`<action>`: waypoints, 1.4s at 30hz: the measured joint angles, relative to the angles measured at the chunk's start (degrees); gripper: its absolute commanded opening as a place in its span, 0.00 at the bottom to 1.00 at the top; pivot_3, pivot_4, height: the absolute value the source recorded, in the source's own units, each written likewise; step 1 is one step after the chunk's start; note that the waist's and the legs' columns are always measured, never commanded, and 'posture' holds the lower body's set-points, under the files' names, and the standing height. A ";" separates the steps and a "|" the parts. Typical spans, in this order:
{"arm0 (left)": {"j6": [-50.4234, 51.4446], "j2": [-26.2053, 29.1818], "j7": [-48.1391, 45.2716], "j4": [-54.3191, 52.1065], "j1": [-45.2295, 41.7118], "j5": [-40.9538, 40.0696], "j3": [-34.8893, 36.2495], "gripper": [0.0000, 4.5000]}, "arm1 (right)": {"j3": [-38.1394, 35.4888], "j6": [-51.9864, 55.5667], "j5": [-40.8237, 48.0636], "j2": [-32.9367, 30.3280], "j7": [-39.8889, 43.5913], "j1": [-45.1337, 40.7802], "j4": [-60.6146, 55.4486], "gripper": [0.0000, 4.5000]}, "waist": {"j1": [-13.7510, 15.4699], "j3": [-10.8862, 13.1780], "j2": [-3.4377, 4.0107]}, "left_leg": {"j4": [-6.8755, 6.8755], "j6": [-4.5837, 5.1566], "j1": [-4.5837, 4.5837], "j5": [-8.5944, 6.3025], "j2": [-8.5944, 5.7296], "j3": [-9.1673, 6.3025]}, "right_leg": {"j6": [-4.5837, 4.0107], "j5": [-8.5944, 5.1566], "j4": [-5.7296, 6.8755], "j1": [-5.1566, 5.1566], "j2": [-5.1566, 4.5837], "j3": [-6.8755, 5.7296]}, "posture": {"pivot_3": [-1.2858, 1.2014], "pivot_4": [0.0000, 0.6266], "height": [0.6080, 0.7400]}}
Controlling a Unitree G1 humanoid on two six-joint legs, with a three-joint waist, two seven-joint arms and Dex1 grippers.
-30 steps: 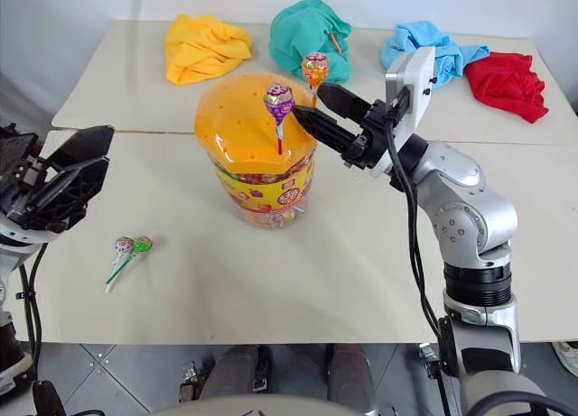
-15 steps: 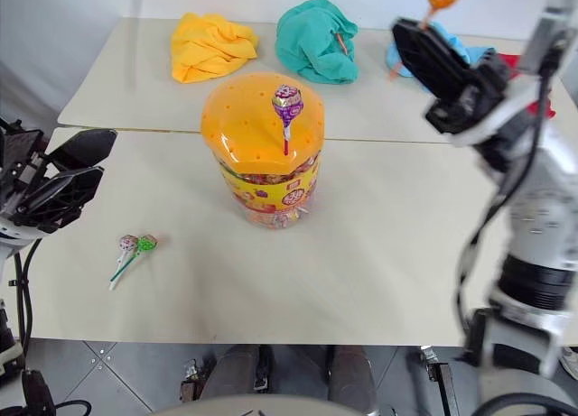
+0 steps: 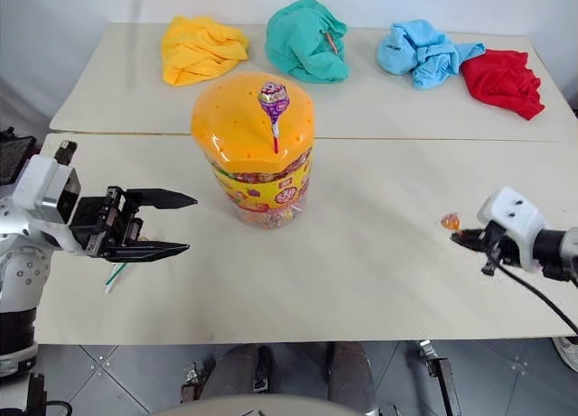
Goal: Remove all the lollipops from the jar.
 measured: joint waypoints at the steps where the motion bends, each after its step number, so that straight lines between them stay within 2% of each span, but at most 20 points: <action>1: 0.07 0.00 0.14 0.08 0.01 -0.03 0.00 0.70 | 0.34 0.07 0.18 0.64 0.97 -0.04 0.30 0.23 | 0.04 0.00 0.00 | 0.00 0.00 -0.01 0.00 0.00 -0.03 | 0.00 0.00 0.01 0.00 0.00 -0.05 | 0.52 0.24 1.00; 5: 1.43 -0.13 1.70 -0.13 0.97 -1.22 0.92 0.70 | -1.61 -1.63 3.14 4.68 3.57 -2.89 0.40 0.53 | -0.06 0.01 0.01 | 0.02 -0.02 -0.01 -0.01 0.08 -0.04 | 0.00 0.00 -0.02 0.01 0.08 -0.05 | 0.52 0.24 1.00; 6: 2.35 -0.26 2.56 -0.58 2.27 -2.32 1.94 0.70 | -3.75 -1.06 7.66 7.94 4.75 -4.71 -0.40 0.60 | -0.15 0.01 0.01 | 0.02 -0.02 0.00 -0.01 0.12 -0.04 | 0.00 0.00 -0.03 0.01 0.11 -0.03 | 0.52 0.24 1.00; 8: 4.79 -1.74 5.21 -1.01 4.24 -5.26 4.25 0.70 | -7.38 1.78 18.64 14.43 4.64 -9.36 -5.53 0.60 | -0.38 0.06 0.10 | 0.04 -0.07 0.02 -0.03 0.25 -0.35 | -0.06 0.02 0.00 0.02 0.21 0.01 | 0.52 0.24 1.00; 10: 6.99 -3.64 8.71 -1.57 5.48 -9.07 7.26 0.70 | -9.19 5.14 26.35 16.75 3.11 -13.05 -11.20 0.60 | -0.03 0.16 0.26 | 0.07 -0.08 0.01 -0.03 0.22 -0.63 | -0.05 0.02 0.14 0.01 0.20 0.00 | 0.52 0.24 1.00; 14: 7.67 -7.21 15.00 -1.17 7.95 -12.63 13.58 0.70 | -5.89 7.40 31.77 24.51 -3.43 -22.19 -20.76 0.60 | 0.34 0.13 0.22 | 0.16 -0.13 -0.04 -0.06 0.19 -0.78 | -0.06 0.02 0.23 0.02 0.16 -0.10 | 0.52 0.24 1.00; 18: 7.51 -9.84 17.95 -1.36 9.80 -12.72 14.41 0.70 | 3.00 7.28 30.36 33.35 -8.29 -32.41 -22.79 0.60 | 0.10 0.13 0.22 | 0.21 -0.14 -0.05 -0.06 0.17 -0.74 | -0.09 0.01 0.30 0.01 0.17 -0.12 | 0.52 0.24 1.00; 20: 7.39 -10.83 18.69 -1.51 9.89 -12.65 14.03 0.70 | 6.64 7.06 28.26 35.72 -9.21 -35.48 -22.73 0.60 | 0.27 0.13 0.22 | 0.23 -0.15 -0.12 -0.08 0.16 -0.59 | -0.10 0.00 0.34 0.00 0.17 -0.23 | 0.52 0.24 1.00; 25: 6.62 -11.76 19.35 -2.13 9.34 -12.45 12.85 0.70 | 11.84 7.16 24.20 37.72 -9.59 -38.37 -22.26 0.60 | 0.11 0.12 0.21 | 0.23 -0.15 -0.14 -0.11 0.16 -0.49 | -0.10 0.00 0.34 0.00 0.18 -0.30 | 0.52 0.24 1.00; 30: 5.56 -11.86 20.35 -2.57 7.93 -12.40 12.41 0.70 | 13.08 7.30 22.33 38.33 -9.57 -38.78 -20.79 0.60 | -0.12 0.12 0.21 | 0.23 -0.16 -0.11 -0.11 0.17 -0.43 | -0.11 0.00 0.34 0.00 0.18 -0.28 | 0.52 0.24 1.00; 33: 5.55 -11.86 20.79 -2.75 7.11 -12.44 12.18 0.70 | 13.61 7.53 21.92 38.63 -9.59 -39.67 -20.32 0.47 | -0.16 0.12 0.21 | 0.23 -0.16 -0.11 -0.11 0.19 -0.43 | -0.12 -0.01 0.35 0.00 0.20 -0.28 | 0.52 0.24 1.00; 39: 5.41 -12.32 21.71 -3.10 4.71 -13.12 12.18 0.70 | 13.50 7.11 20.92 41.23 -10.39 -40.83 -17.81 0.03 | -0.24 0.12 0.21 | 0.22 -0.16 -0.10 -0.11 0.19 -0.42 | -0.13 -0.01 0.35 -0.01 0.21 -0.28 | 0.52 0.24 1.00; 42: 5.43 -12.54 21.59 -3.44 4.11 -13.27 11.78 0.70 | 11.88 7.12 22.53 43.42 -10.48 -40.82 -16.73 0.01 | -0.24 0.13 0.21 | 0.22 -0.17 -0.11 -0.11 0.19 -0.42 | -0.13 -0.01 0.35 -0.01 0.21 -0.28 | 0.52 0.24 1.00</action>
